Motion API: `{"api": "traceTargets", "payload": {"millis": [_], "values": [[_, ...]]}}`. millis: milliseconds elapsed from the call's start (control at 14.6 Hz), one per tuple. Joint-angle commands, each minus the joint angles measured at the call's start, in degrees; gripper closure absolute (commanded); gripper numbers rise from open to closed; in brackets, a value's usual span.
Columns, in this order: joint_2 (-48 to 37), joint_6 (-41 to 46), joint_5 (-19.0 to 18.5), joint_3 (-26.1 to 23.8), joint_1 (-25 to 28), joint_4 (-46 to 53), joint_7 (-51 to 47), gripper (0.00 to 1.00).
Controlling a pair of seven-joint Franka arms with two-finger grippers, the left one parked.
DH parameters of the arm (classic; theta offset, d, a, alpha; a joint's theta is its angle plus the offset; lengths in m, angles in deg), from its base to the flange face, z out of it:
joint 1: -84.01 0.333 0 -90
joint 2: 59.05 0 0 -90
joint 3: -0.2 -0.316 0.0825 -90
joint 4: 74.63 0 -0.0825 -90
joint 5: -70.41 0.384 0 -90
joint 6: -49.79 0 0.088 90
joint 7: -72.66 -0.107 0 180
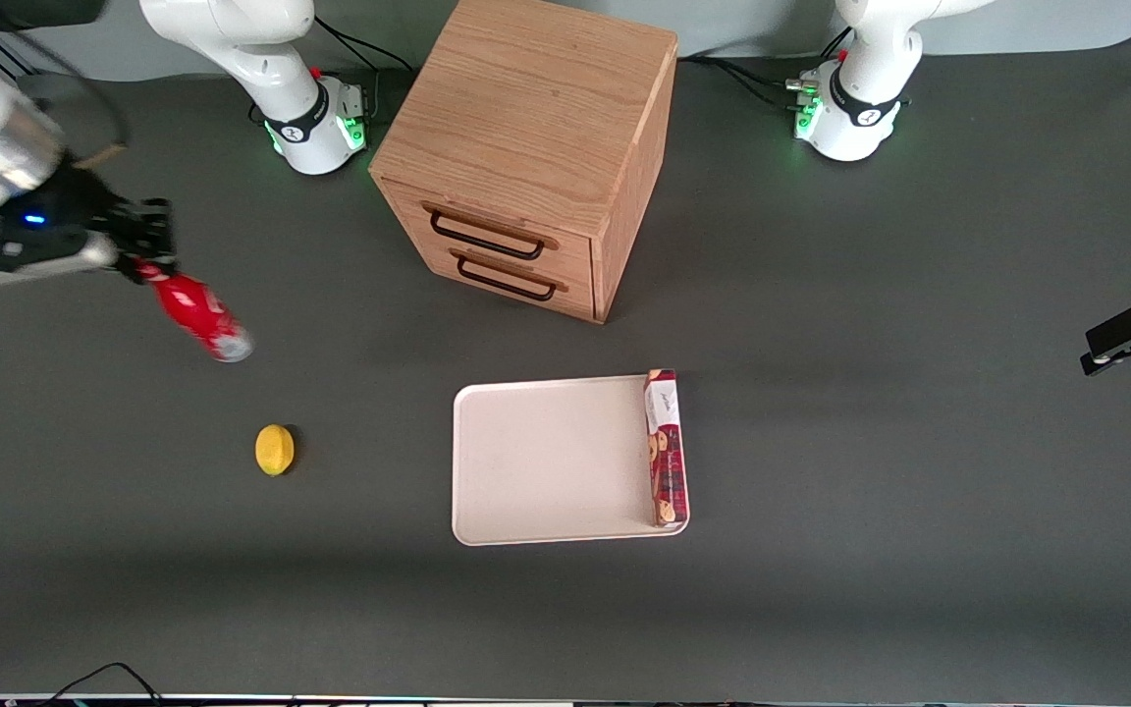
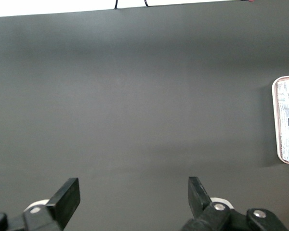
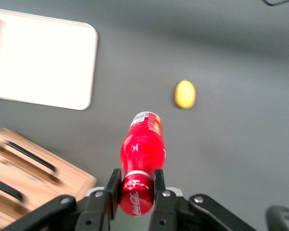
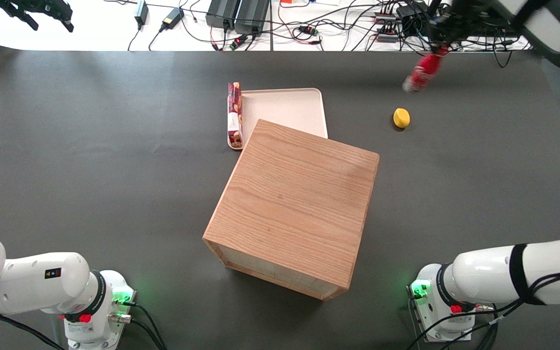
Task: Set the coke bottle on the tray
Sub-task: 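Carry the bottle over the white tray with the right gripper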
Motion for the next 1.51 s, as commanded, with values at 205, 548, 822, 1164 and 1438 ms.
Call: {"api": "traceTargets", "payload": {"millis": [205, 548, 822, 1164, 1438], "values": [[28.6, -3.0, -5.4, -11.2, 3.3, 19.2, -27.9, 1.0], [41.3, -11.6, -22.7, -21.6, 4.6, 17.4, -46.4, 1.0], [42.9, -17.0, -25.7, -21.5, 5.5, 14.1, -50.2, 1.0], [42.3, -16.1, -25.7, -21.6, 5.3, 15.4, -49.9, 0.0], [31.4, -2.8, -25.1, -21.6, 3.8, 17.1, -39.6, 0.0]]}}
